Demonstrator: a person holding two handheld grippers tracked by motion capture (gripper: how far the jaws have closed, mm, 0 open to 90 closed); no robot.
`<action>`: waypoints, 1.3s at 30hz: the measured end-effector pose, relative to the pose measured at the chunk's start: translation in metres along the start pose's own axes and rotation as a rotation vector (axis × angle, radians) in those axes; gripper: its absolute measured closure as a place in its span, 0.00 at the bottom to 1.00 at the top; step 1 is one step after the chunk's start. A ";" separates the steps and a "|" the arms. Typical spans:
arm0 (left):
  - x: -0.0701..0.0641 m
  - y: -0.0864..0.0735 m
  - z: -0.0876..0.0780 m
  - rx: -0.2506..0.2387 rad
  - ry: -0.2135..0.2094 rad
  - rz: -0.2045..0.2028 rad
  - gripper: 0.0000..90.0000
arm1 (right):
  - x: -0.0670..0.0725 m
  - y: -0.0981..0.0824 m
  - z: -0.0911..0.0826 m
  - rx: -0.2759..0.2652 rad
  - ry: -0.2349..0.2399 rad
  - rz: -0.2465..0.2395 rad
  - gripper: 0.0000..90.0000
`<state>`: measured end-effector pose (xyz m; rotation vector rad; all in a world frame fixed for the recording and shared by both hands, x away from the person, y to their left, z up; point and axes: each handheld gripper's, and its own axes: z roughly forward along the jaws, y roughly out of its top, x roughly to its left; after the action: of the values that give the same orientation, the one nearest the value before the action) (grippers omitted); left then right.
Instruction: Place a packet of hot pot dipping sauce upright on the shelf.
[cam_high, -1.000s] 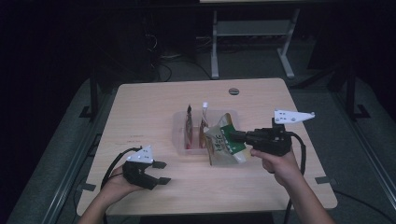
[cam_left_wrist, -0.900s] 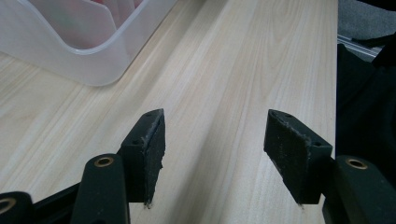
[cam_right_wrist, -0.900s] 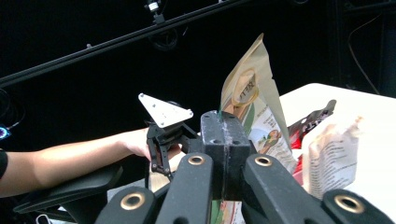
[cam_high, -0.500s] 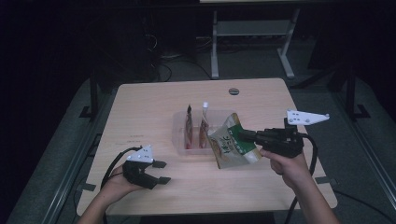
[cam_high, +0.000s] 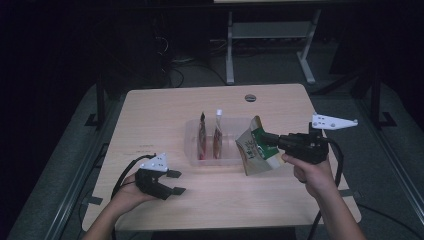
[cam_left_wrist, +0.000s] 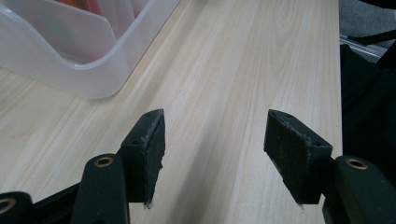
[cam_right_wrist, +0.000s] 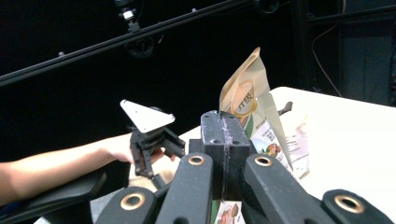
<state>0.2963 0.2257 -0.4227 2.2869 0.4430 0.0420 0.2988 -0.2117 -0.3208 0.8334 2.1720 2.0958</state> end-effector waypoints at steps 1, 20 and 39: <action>0.000 0.000 0.000 -0.001 0.001 0.000 0.42 | -0.002 0.001 0.001 0.003 -0.005 0.004 1.00; -0.001 -0.013 -0.012 -0.004 0.042 -0.038 0.43 | -0.040 0.016 0.027 -0.012 -0.086 0.023 1.00; -0.002 -0.025 -0.022 0.006 0.073 -0.075 0.43 | -0.071 0.010 0.047 0.027 -0.151 0.042 1.00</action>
<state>0.2834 0.2559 -0.4253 2.2780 0.5672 0.0862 0.3806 -0.1958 -0.3408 1.0121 2.1279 1.9544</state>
